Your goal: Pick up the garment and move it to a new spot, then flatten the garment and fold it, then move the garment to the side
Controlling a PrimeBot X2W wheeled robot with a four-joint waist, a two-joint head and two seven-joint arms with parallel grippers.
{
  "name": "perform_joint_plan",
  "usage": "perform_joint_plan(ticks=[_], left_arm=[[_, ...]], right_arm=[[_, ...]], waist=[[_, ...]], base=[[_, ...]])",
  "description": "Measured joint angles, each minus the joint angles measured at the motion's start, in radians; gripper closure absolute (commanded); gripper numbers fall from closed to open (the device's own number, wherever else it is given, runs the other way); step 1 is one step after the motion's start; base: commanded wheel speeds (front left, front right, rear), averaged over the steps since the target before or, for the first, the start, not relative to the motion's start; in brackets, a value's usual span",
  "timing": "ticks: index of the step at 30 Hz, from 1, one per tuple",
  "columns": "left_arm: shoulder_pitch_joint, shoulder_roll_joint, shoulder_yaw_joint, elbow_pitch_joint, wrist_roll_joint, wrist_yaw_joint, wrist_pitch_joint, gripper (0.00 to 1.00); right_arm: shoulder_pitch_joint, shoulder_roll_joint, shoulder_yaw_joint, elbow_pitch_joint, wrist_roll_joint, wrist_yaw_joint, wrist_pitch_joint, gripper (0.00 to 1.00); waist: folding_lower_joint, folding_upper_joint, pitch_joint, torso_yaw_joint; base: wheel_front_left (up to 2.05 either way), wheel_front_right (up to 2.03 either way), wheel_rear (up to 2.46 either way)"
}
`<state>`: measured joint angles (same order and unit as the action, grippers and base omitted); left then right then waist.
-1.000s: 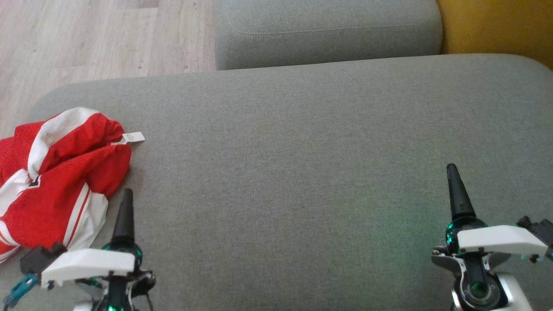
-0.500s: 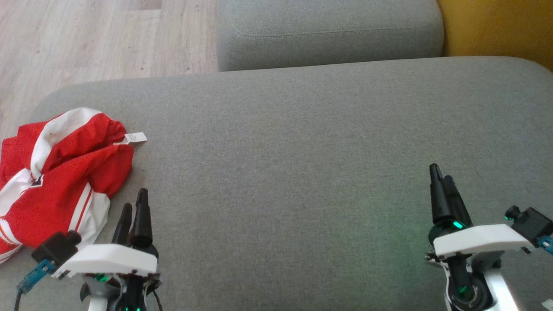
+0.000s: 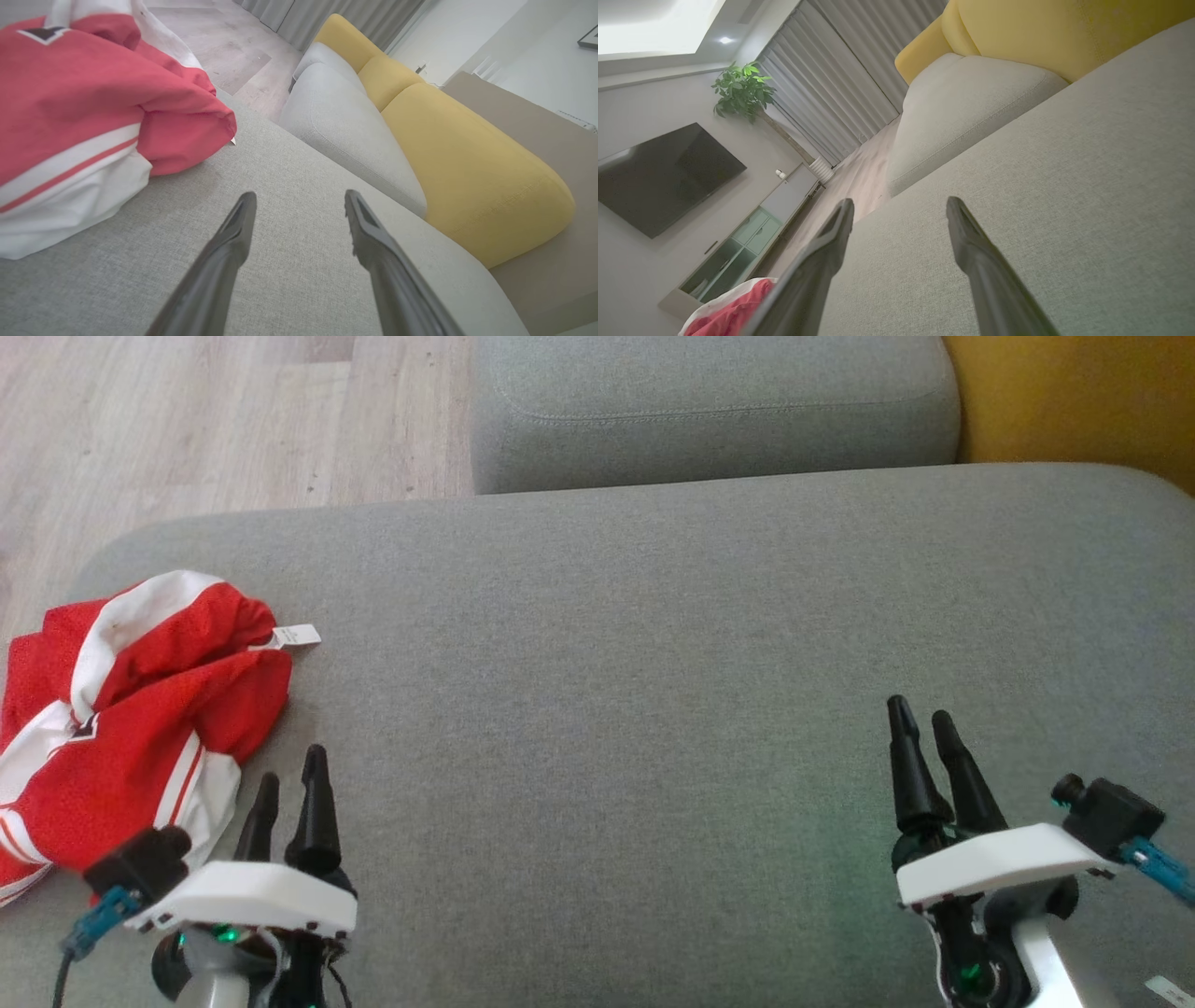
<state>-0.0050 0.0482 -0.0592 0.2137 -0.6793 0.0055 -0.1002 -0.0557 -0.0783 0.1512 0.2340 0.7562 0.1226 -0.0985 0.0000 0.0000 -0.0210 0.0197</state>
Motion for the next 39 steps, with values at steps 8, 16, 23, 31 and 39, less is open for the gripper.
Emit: perform_joint_plan(ticks=[8,16,23,31,39], left_arm=[[0.0,0.004,-0.025,-0.012,0.098,0.014,-0.024,0.0],[0.0,0.009,-0.028,-0.017,0.191,0.023,-0.047,0.0],[0.0,0.012,-0.034,-0.021,0.277,0.039,-0.068,0.0],[0.0,0.014,-0.05,-0.026,0.377,0.049,-0.088,0.0],[0.0,0.016,-0.056,-0.031,0.462,0.058,-0.108,0.0]], right_arm=[[-0.002,-0.001,0.025,0.0,-0.095,0.0,-0.022,0.0],[-0.004,-0.001,0.033,-0.005,-0.194,0.0,-0.046,0.0],[-0.004,-0.001,0.036,-0.01,-0.285,0.0,-0.066,0.0],[-0.005,-0.001,0.036,-0.012,-0.378,0.0,-0.091,0.0],[-0.009,0.001,0.037,-0.012,-0.461,0.0,-0.11,0.0]], waist=[[0.0,0.0,-0.004,0.003],[0.0,0.0,-0.008,0.003],[0.0,0.0,-0.011,0.003],[0.0,0.0,-0.015,0.005],[0.0,0.0,-0.021,0.007]], base=[[0.0,0.0,0.0],[0.0,0.0,0.0],[0.0,0.0,0.0],[0.0,0.0,0.0],[0.0,0.0,0.0]])
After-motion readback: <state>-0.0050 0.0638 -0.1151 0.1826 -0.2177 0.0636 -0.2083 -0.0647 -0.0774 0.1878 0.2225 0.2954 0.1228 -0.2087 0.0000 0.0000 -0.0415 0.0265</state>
